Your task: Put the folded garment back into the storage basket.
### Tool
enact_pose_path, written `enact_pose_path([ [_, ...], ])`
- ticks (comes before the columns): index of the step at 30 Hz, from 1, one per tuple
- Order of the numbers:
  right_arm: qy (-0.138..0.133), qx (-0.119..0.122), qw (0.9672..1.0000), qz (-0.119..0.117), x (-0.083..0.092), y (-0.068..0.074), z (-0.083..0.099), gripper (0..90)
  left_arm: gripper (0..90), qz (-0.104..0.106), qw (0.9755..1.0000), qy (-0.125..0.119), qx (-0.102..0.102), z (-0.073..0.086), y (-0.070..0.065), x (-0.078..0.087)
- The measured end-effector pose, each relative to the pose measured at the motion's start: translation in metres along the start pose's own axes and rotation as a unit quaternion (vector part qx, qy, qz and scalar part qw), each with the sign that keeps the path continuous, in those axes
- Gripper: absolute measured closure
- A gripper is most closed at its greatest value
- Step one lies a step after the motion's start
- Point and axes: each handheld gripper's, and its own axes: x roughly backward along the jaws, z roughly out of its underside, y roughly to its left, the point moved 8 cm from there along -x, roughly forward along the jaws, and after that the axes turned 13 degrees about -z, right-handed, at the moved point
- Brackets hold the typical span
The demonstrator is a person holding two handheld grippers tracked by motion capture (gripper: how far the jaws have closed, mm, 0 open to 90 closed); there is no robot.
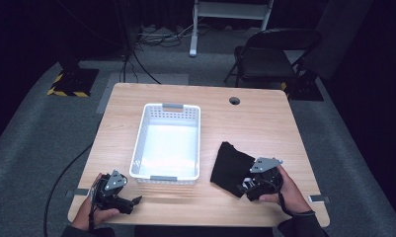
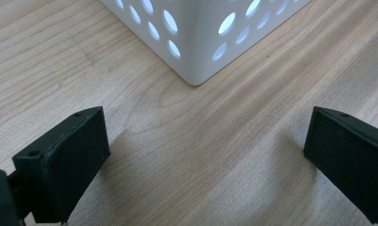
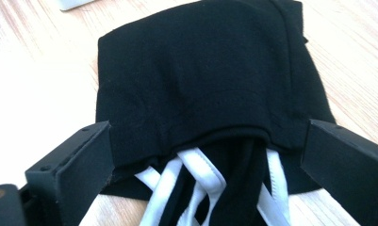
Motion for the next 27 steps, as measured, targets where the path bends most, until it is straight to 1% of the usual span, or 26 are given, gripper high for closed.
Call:
enact_pose_path([
  [4, 0.008, 0.005, 0.9999, -0.005, -0.007, 0.0, -0.002, 3.5, 0.7, 0.0, 1.0, 0.0, 0.0, 0.0, 0.0, 0.0],
  [16, 0.018, 0.007, 0.9998, -0.01, -0.022, -0.004, -0.007, 3.5, 0.7, 0.0, 1.0, 0.0, 0.0, 0.0, 0.0, 0.0],
  [20, 0.021, 0.004, 0.9997, -0.011, -0.027, -0.008, -0.008, 3.5, 0.7, 0.0, 1.0, 0.0, 0.0, 0.0, 0.0, 0.0],
  [24, 0.025, 0.003, 0.9996, -0.017, -0.031, -0.01, -0.008, 5.1, 0.7, 0.0, 1.0, 0.0, 0.0, 0.0, 0.0, 0.0],
  [27, 0.024, -0.004, 0.9996, -0.016, -0.033, -0.013, -0.008, 5.1, 0.6, 0.0, 1.0, 0.0, 0.0, 0.0, 0.0, 0.0],
])
